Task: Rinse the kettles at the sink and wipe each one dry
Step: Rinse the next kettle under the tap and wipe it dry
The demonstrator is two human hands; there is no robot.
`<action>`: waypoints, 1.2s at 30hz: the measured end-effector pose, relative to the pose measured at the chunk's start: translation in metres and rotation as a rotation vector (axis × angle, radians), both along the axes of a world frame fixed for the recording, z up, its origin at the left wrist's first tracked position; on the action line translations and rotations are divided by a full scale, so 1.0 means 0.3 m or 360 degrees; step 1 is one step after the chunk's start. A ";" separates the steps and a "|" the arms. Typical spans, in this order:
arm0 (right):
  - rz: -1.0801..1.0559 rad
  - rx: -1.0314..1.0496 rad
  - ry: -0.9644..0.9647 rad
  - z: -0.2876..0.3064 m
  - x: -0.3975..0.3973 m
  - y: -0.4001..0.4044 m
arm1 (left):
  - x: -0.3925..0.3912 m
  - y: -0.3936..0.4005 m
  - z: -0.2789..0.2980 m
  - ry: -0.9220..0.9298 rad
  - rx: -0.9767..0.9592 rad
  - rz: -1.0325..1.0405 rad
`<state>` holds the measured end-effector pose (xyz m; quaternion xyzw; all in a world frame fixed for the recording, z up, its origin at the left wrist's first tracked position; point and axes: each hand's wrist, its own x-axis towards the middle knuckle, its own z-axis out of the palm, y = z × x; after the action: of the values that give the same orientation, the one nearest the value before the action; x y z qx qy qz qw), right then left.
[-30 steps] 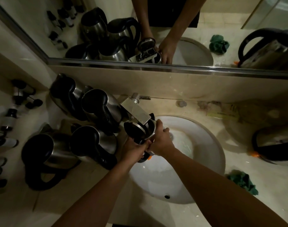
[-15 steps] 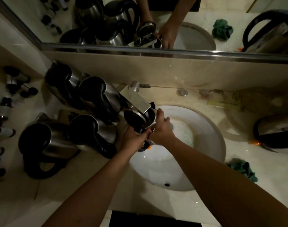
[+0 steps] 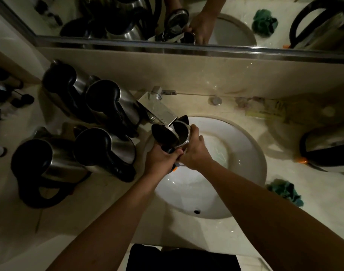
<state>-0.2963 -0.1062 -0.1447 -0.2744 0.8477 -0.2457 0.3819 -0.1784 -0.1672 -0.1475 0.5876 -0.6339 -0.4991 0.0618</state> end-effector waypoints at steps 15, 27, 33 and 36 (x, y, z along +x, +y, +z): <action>0.0104 0.0021 0.0148 -0.009 0.010 -0.037 | 0.028 -0.017 0.040 -0.0029 0.0019 0.0015; 0.0095 0.0009 0.0160 -0.013 0.010 -0.029 | 0.023 -0.019 0.047 -0.0040 0.0079 0.0009; 0.0116 0.0030 0.0172 -0.012 0.012 -0.033 | 0.027 -0.014 0.056 -0.0059 0.0034 -0.0003; 0.0118 0.0034 0.0190 -0.011 0.014 -0.040 | 0.027 -0.022 0.054 -0.0065 0.0056 0.0003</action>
<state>-0.2920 -0.1183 -0.1482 -0.3156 0.8608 -0.2055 0.3424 -0.1702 -0.1737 -0.1312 0.5992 -0.6258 -0.4979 0.0390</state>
